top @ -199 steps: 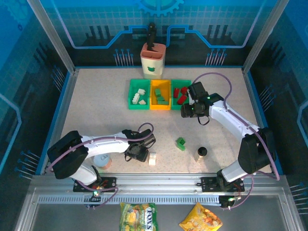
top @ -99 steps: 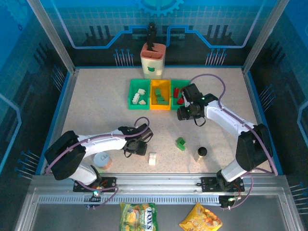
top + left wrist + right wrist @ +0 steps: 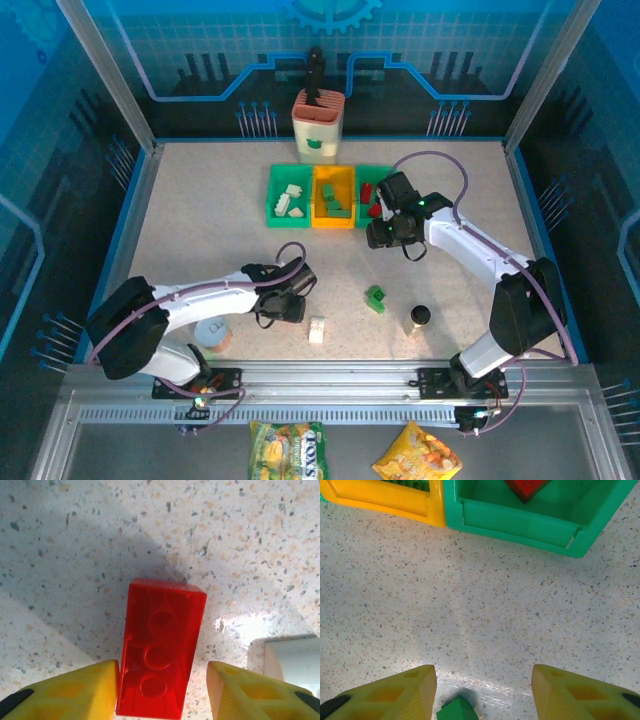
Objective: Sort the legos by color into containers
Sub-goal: Rotate the lego at the bottom-center of the table.
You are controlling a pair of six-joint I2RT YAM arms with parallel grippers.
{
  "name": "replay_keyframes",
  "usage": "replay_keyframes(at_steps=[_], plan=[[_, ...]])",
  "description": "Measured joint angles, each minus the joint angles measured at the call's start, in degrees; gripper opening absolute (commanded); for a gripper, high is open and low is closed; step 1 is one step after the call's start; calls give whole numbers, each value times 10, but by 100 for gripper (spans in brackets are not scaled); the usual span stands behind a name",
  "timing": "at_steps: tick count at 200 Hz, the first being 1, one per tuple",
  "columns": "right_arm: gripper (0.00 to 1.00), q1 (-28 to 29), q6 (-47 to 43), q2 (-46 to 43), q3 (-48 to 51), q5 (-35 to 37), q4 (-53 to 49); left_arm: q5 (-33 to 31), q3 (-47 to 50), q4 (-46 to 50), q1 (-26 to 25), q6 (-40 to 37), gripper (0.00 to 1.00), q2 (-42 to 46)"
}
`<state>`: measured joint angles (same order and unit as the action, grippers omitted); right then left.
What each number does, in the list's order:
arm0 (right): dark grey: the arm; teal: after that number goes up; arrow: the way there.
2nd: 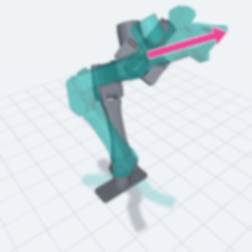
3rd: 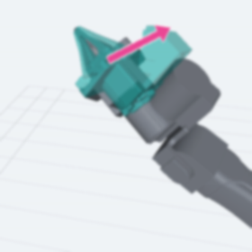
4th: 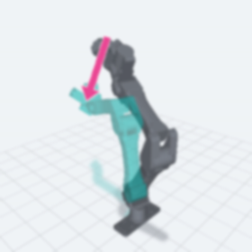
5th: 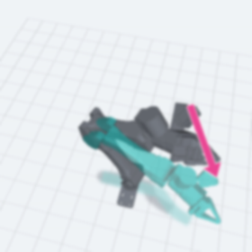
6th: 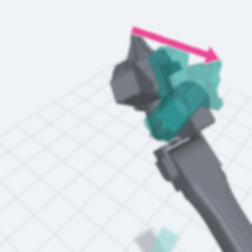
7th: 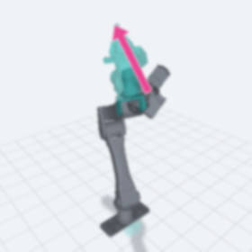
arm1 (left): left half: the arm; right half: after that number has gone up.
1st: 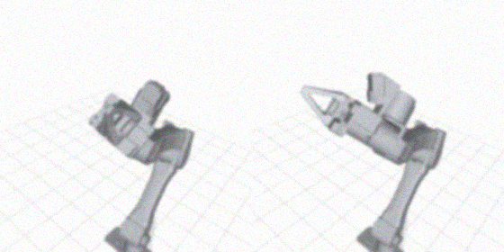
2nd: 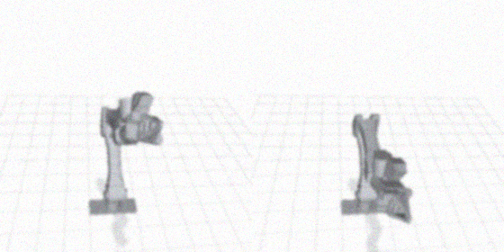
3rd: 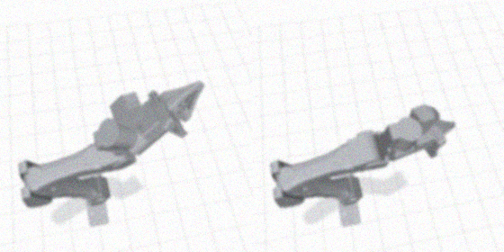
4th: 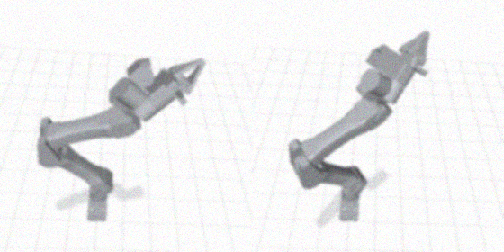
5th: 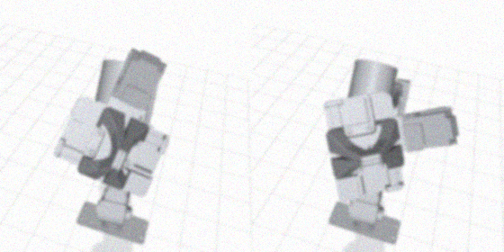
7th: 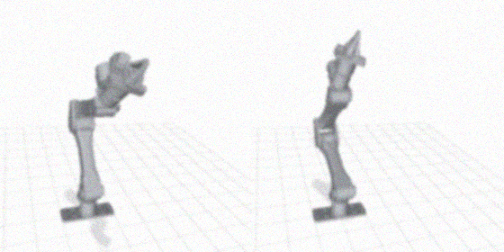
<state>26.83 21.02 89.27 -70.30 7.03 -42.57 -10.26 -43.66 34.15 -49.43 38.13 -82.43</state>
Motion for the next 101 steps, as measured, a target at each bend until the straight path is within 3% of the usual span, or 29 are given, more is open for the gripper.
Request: replay_keyframes(at_steps=[101], plan=[[54,3,0,0,0,-1,0,0,7,0,-7,9,44,-10]])
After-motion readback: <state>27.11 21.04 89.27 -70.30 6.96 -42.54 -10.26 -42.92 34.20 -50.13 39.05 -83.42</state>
